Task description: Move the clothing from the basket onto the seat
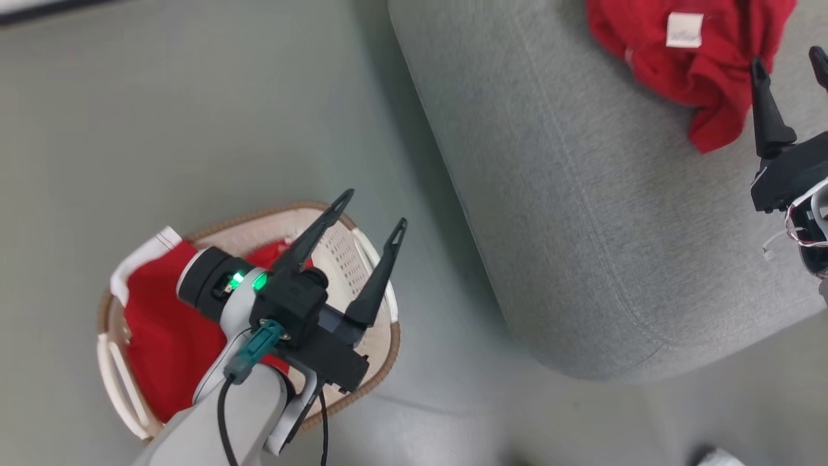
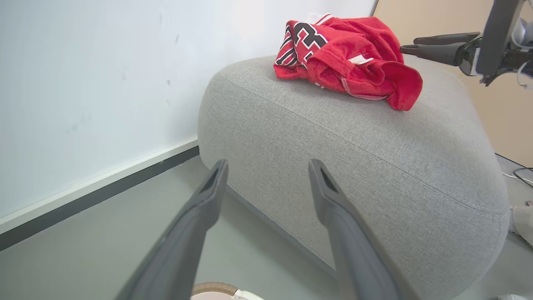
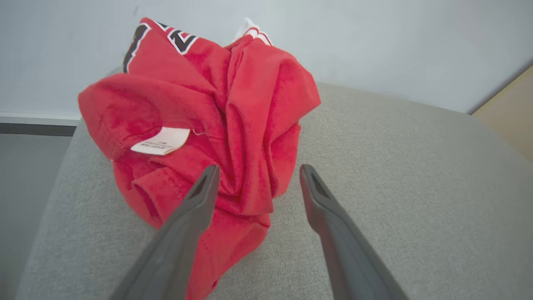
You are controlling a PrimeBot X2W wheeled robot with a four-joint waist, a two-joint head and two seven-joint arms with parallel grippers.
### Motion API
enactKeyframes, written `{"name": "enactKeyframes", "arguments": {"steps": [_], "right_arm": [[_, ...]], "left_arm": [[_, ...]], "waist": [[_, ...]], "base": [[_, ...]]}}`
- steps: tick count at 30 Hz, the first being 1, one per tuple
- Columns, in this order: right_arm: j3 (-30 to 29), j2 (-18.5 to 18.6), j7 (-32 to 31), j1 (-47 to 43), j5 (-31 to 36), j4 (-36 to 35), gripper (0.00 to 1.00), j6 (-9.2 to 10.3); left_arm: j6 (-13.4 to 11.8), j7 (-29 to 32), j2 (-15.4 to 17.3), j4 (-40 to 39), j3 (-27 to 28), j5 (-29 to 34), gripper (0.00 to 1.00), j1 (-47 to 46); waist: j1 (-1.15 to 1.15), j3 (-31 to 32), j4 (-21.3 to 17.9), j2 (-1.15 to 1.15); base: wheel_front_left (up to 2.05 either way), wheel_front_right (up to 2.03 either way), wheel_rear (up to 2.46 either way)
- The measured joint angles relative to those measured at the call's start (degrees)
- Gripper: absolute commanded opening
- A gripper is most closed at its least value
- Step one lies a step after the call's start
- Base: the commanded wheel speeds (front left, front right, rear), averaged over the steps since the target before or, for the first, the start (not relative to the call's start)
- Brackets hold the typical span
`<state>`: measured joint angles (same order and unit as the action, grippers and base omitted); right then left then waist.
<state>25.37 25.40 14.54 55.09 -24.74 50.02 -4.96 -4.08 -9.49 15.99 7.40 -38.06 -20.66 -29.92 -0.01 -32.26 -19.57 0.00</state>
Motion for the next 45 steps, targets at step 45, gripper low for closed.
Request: {"name": "enactKeyframes", "arguments": {"steps": [45], "right_arm": [[0.7, -12.3, 0.2, -38.4, 2.7, -31.3, 1.0, 9.57]], "left_arm": [[-3.0, -4.8, -3.0, 5.2, 24.0, -7.3, 1.0, 32.2]], "waist": [[-0.01, 32.8, 20.4, -0.01]], "base": [[0.0, 0.0, 0.0]]}}
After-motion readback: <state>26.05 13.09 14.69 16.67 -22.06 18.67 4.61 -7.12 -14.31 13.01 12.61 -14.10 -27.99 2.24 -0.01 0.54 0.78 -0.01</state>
